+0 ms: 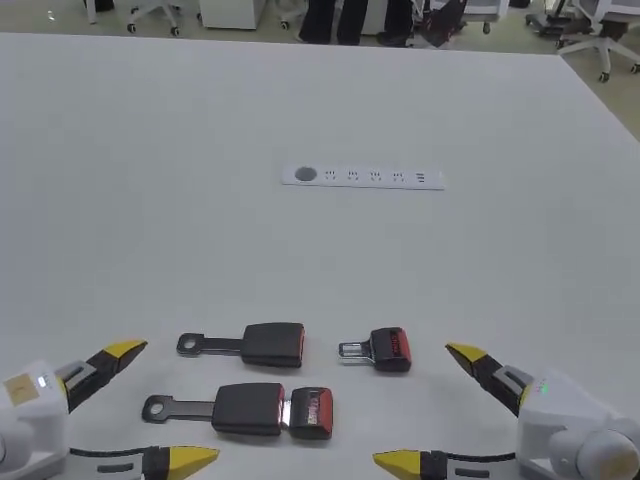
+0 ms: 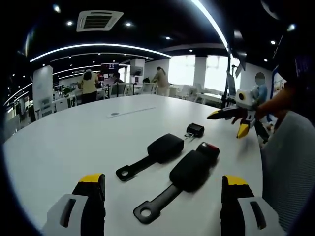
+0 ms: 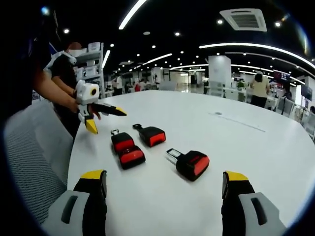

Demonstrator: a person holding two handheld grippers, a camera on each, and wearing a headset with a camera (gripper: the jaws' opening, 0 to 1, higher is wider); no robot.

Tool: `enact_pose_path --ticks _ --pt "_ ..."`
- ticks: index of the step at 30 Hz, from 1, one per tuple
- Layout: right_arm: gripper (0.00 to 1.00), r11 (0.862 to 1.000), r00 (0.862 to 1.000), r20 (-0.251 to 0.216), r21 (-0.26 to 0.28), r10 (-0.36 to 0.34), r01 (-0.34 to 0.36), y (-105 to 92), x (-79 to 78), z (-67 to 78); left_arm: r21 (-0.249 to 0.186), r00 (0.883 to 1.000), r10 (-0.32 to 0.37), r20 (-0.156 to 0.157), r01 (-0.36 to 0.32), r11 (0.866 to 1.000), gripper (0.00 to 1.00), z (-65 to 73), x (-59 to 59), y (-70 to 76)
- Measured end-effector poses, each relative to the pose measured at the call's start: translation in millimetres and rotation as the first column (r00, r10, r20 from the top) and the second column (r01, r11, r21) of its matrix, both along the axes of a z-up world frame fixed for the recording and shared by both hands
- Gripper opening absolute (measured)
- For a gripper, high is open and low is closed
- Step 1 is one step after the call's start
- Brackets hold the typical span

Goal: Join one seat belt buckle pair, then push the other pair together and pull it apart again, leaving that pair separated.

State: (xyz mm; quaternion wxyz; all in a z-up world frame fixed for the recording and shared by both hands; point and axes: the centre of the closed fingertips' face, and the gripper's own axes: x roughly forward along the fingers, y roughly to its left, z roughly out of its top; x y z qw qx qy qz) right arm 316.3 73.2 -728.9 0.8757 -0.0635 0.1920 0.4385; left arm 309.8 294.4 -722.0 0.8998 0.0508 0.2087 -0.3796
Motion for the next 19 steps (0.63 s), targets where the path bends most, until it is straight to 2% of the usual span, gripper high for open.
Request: enact_pose_path --ticks 3,19 --pt "0.99 1.000 1.000 -0.002 -0.002 -0.004 0.004 -3.0 0.8 -1.1 -0.001 1.000 0.000 0.006 0.000 1.000 1.00 4.3 1.3 -1.5" --pt "0.99 1.000 1.000 -0.013 -0.028 0.001 -0.001 -4.8 -2.6 -2.4 0.006 1.000 -0.011 -0.007 0.011 1.000 1.00 4.0 1.6 -1.4"
